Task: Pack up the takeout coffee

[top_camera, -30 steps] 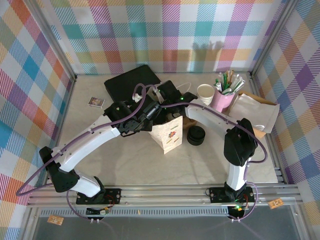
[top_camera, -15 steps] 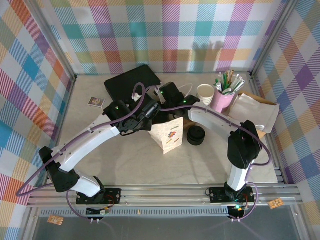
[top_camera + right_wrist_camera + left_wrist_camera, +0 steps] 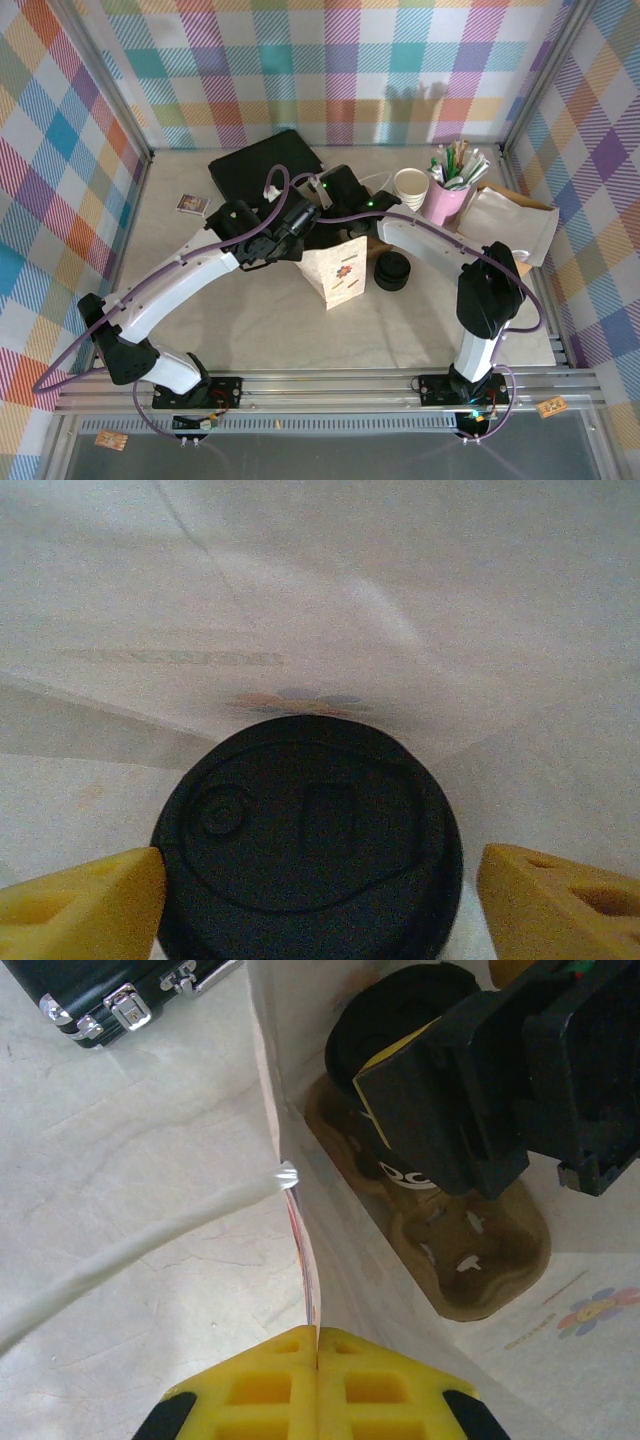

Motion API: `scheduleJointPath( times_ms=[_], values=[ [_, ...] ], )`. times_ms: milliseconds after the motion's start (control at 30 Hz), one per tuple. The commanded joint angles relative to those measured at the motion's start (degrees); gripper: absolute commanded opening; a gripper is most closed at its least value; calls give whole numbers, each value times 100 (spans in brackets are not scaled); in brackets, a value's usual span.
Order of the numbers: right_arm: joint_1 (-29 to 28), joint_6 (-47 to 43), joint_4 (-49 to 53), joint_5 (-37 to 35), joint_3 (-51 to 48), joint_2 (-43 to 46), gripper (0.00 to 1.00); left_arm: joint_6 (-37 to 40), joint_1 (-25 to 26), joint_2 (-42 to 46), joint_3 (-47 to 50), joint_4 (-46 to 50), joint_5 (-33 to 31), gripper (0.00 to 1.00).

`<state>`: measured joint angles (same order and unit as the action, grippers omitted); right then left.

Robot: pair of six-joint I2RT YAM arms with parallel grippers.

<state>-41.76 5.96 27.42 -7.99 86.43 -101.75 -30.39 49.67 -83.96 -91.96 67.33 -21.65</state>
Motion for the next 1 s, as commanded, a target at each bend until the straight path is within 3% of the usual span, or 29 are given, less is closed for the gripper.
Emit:
scheduleJointPath(
  times_ms=[0, 333, 533, 667, 833, 967],
  values=[
    [-8, 111, 302, -155, 251, 189, 88, 88, -54, -23, 73, 300, 82, 0],
    [1, 553, 1089, -94, 937, 30, 90, -14, -54, -48, -56, 468, -42, 0],
    [1, 711, 1377, 100, 1078, 43, 84, -59, -38, -76, -120, 483, -119, 0],
    [1, 661, 1377, 183, 1060, 67, 72, -54, -23, -127, -181, 514, -153, 0],
    [10, 979, 2101, -202, 1569, -435, 74, 21, -10, -205, -246, 465, -146, 0],
    [10, 1018, 2138, -98, 1643, -601, 73, 86, -1, -223, -282, 448, -146, 0]
  ],
)
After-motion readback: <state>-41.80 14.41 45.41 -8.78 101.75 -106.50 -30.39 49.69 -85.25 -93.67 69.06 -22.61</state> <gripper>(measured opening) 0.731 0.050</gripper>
